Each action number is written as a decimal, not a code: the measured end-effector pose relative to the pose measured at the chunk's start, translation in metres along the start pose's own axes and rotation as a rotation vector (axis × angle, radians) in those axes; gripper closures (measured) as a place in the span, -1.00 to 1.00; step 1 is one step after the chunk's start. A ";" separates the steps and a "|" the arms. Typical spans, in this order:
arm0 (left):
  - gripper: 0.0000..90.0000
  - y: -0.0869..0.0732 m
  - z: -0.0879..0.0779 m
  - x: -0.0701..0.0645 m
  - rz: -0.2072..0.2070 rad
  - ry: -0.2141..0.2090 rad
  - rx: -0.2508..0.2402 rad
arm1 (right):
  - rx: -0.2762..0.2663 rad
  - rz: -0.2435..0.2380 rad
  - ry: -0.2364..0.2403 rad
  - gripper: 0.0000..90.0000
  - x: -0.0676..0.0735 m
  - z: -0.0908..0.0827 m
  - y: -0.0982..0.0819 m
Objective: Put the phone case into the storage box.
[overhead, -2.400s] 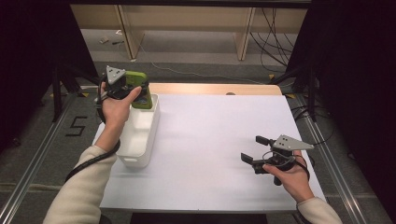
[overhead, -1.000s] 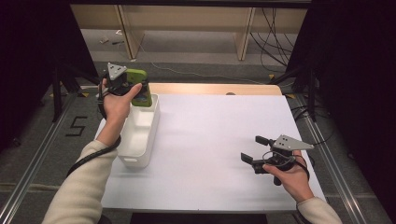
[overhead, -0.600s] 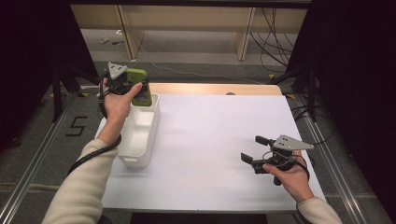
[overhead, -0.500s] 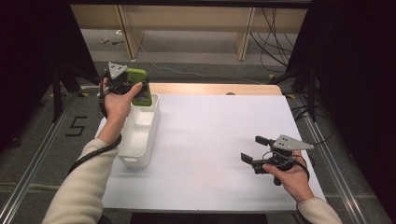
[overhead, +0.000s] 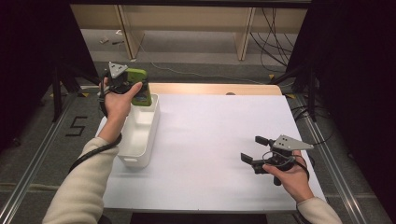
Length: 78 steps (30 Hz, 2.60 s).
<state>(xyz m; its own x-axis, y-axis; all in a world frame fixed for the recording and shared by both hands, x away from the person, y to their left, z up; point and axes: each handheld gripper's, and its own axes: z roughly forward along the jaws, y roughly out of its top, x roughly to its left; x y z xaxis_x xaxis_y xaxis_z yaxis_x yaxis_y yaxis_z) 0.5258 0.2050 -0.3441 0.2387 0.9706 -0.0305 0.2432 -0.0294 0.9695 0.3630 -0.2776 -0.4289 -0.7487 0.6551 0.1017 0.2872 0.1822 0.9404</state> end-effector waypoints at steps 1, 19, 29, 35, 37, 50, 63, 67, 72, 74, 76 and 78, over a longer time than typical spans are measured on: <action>-0.64 0.000 0.000 0.000 -0.001 0.000 0.001 | 0.001 -0.001 0.001 -0.82 0.000 0.000 0.000; -0.64 -0.001 0.007 0.001 -0.008 0.004 0.014 | -0.001 -0.001 0.001 -0.82 0.000 0.000 0.000; -0.64 -0.001 0.011 0.002 -0.004 0.008 0.025 | -0.001 -0.002 0.002 -0.82 0.000 0.001 0.000; -0.64 -0.002 0.013 0.002 -0.007 0.008 0.030 | -0.001 -0.001 0.002 -0.82 0.000 0.001 0.000; -0.64 -0.002 0.014 0.002 -0.007 0.007 0.032 | 0.001 -0.002 0.001 -0.82 0.000 0.001 -0.001; -0.64 -0.002 0.019 0.003 -0.011 0.006 0.039 | 0.002 -0.002 0.002 -0.82 0.000 0.001 -0.001; -0.64 -0.004 0.024 0.003 -0.013 0.006 0.046 | -0.001 -0.003 0.002 -0.82 0.000 0.000 -0.001; -0.64 -0.004 0.025 0.004 -0.012 0.008 0.049 | 0.000 -0.002 0.001 -0.82 0.000 0.001 -0.001; -0.64 -0.005 0.026 0.004 -0.014 0.009 0.053 | 0.001 -0.001 0.001 -0.82 0.000 0.001 -0.001; -0.64 -0.005 0.027 0.004 -0.014 0.009 0.052 | 0.001 -0.001 0.001 -0.82 0.000 0.001 -0.001; -0.64 -0.005 0.027 0.004 -0.015 0.009 0.053 | 0.000 -0.001 0.001 -0.82 0.000 0.001 -0.001; -0.64 -0.005 0.028 0.004 -0.014 0.010 0.054 | 0.000 -0.001 0.001 -0.82 0.000 0.000 -0.001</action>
<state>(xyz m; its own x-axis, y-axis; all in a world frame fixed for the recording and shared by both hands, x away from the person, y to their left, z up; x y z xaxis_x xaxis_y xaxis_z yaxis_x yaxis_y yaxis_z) 0.5521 0.2024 -0.3563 0.2251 0.9735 -0.0415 0.2973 -0.0281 0.9544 0.3633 -0.2775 -0.4297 -0.7494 0.6543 0.1014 0.2868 0.1826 0.9404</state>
